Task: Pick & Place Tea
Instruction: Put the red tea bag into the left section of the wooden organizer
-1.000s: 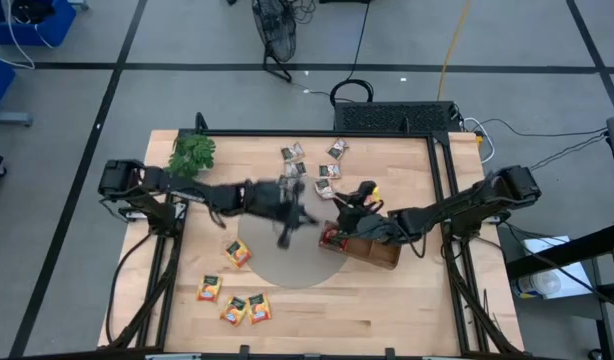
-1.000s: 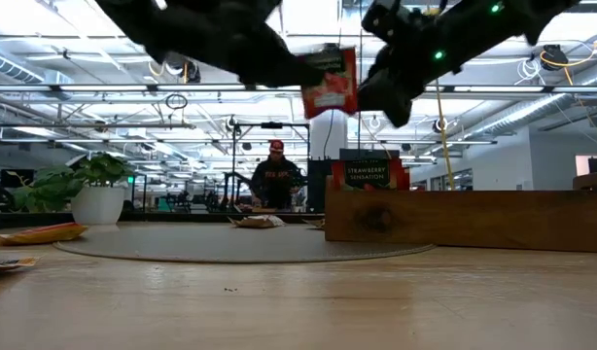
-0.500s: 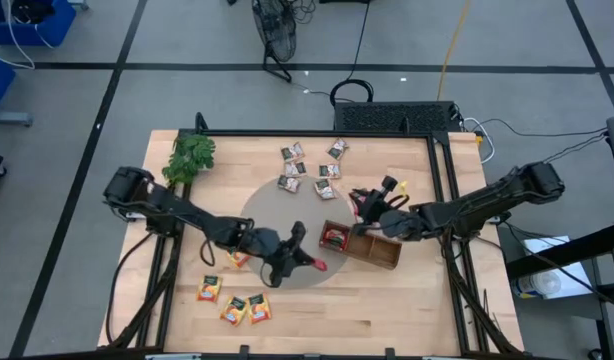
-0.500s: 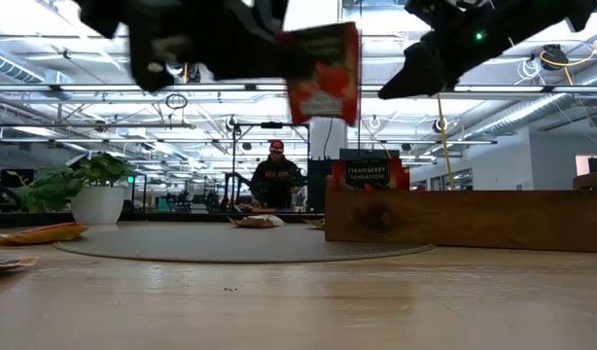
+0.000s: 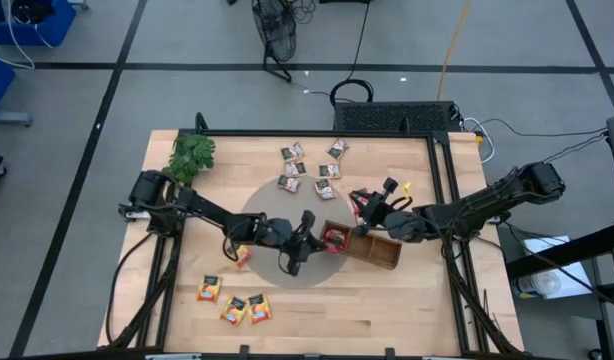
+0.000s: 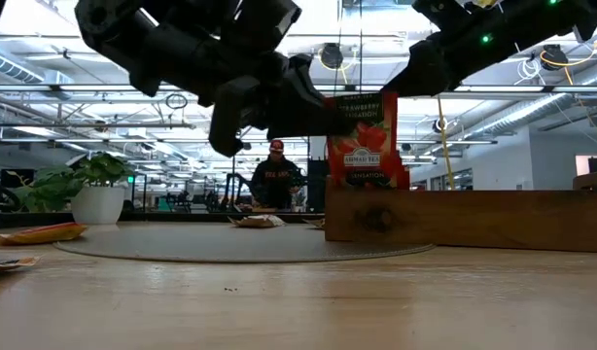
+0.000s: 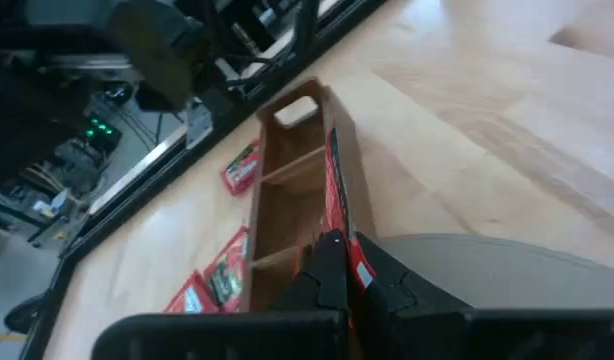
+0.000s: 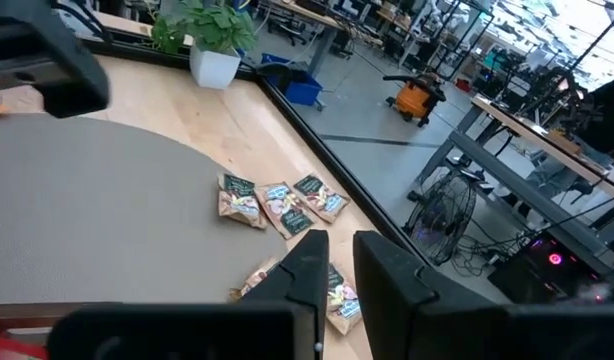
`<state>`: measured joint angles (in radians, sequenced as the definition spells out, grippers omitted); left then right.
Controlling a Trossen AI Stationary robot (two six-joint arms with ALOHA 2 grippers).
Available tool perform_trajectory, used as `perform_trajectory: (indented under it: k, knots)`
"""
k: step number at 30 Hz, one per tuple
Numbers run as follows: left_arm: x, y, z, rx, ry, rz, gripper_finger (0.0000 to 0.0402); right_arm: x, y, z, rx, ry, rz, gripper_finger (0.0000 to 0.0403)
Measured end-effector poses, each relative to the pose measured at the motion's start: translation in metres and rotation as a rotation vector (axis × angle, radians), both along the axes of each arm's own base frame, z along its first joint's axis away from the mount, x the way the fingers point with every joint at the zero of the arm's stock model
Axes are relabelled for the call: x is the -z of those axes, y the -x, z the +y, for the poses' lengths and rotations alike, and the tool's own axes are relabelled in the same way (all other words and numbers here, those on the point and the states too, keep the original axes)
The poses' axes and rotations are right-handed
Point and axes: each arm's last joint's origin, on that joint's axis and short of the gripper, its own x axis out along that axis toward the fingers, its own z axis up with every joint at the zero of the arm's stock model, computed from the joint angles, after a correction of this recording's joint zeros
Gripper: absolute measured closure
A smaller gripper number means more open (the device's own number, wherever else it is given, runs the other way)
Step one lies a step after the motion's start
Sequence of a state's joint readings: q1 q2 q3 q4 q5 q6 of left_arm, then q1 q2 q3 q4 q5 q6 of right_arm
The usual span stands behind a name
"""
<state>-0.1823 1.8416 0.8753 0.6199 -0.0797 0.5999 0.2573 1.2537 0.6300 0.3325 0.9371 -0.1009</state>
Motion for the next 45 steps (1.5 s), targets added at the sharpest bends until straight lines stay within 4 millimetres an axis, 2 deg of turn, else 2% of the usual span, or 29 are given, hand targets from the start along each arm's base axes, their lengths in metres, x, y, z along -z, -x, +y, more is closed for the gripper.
perform_trajectory:
  k: [15,22,31,40,45]
  knots:
    - [-0.002,-0.005,0.036,-0.007,0.036,-0.015,0.0397,0.0,0.0,0.0,-0.003,0.012,0.01,0.0369]
    - [0.0,-0.005,0.036,0.034,0.053,-0.008,0.0398,0.0,0.0,0.0,-0.003,0.012,0.01,0.0372]
    - [0.033,-0.022,0.035,0.023,0.069,0.032,0.0398,0.0,0.0,0.0,-0.002,0.012,0.01,0.0376]
    - [0.034,-0.04,0.036,0.012,0.064,0.072,0.0393,0.0,0.0,0.0,-0.003,0.013,0.011,0.0378]
    - [0.034,-0.041,0.043,-0.091,0.046,0.076,0.0395,0.0,0.0,0.0,-0.004,0.015,0.013,0.038]
